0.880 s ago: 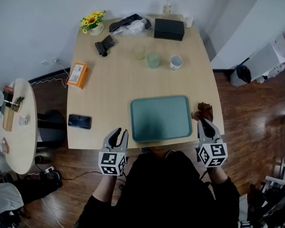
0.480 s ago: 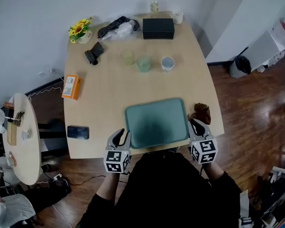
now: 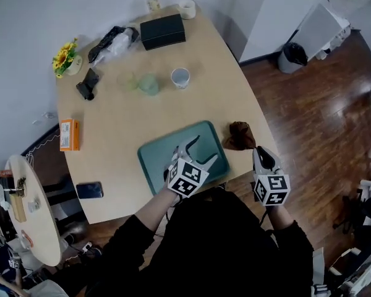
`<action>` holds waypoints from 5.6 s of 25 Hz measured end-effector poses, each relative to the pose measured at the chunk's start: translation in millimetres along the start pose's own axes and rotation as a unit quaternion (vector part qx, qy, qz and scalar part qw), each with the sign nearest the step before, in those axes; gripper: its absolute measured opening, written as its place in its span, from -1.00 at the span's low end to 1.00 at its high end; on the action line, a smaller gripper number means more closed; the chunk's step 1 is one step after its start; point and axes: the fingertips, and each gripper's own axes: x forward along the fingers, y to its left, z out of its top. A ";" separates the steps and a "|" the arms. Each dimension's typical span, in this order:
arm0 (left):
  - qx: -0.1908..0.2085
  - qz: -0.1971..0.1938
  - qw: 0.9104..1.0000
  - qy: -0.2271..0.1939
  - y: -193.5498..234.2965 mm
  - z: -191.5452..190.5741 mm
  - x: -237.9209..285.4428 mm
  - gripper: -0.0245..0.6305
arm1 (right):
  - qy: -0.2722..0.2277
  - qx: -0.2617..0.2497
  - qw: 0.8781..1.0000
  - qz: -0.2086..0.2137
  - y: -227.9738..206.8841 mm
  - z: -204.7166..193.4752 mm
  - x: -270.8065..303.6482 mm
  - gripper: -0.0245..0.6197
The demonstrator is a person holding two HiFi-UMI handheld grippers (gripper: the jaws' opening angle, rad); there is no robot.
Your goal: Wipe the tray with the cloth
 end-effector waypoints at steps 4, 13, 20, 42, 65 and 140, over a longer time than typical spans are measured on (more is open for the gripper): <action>0.094 -0.066 0.993 0.027 -42.8 27.6 66.9 0.13 | -0.001 0.033 0.999 -0.028 -31.2 -10.7 -22.1 -0.80; 0.185 -0.087 0.969 0.137 -75.4 9.6 175.9 0.48 | 0.007 0.080 0.994 -0.072 -88.9 -33.5 -58.3 -0.80; 0.152 -0.107 0.970 0.159 -84.8 2.6 193.7 0.18 | 0.022 0.082 0.994 -0.062 -94.2 -44.8 -51.7 -0.81; 0.014 0.024 0.990 0.140 41.9 -38.1 46.1 -0.58 | 0.231 -0.150 0.951 0.137 88.4 -112.2 101.2 -0.58; 0.079 0.125 0.924 0.352 126.5 -229.1 -113.0 -0.59 | 0.227 -0.135 0.959 0.106 88.1 -108.7 106.2 -0.77; 0.083 -0.007 0.966 0.245 -48.0 -99.1 56.0 -0.57 | 0.207 -0.083 0.960 0.170 94.4 -108.9 107.2 -0.82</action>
